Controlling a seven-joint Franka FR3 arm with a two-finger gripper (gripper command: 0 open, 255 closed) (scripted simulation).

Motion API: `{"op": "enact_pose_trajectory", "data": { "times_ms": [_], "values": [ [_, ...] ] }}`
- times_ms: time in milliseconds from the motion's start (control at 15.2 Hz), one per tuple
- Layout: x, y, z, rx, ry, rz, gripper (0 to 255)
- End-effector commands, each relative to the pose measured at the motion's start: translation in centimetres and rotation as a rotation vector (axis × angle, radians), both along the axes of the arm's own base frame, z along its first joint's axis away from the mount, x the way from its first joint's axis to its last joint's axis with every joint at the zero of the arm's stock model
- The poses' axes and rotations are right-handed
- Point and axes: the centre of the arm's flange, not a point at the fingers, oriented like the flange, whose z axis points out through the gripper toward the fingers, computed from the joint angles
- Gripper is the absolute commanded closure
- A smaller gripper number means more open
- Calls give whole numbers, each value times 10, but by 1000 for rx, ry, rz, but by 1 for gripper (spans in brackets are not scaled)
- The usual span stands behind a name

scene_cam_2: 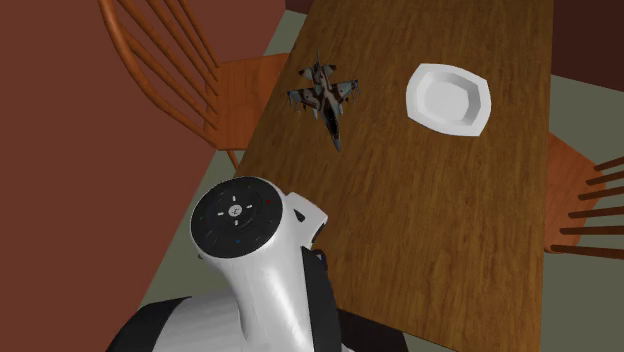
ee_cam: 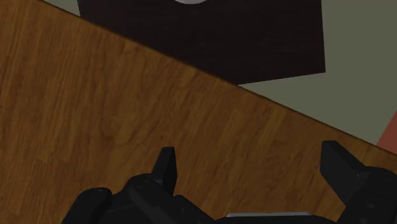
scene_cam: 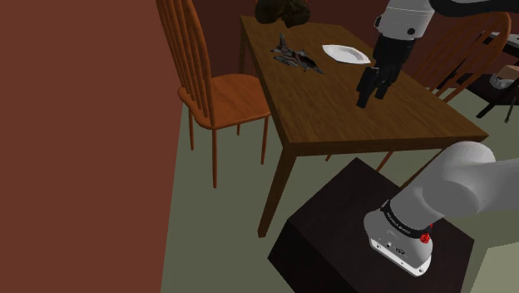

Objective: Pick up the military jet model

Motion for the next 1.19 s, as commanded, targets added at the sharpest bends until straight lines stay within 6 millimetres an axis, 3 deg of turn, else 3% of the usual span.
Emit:
{"op": "enact_pose_trajectory", "data": {
  "times_ms": [0, 1122],
  "values": [
    [0, 0, 0, 0, 0, 0, 0],
    [193, -93, -20, -88, -18, 46, 0]
  ]
}}
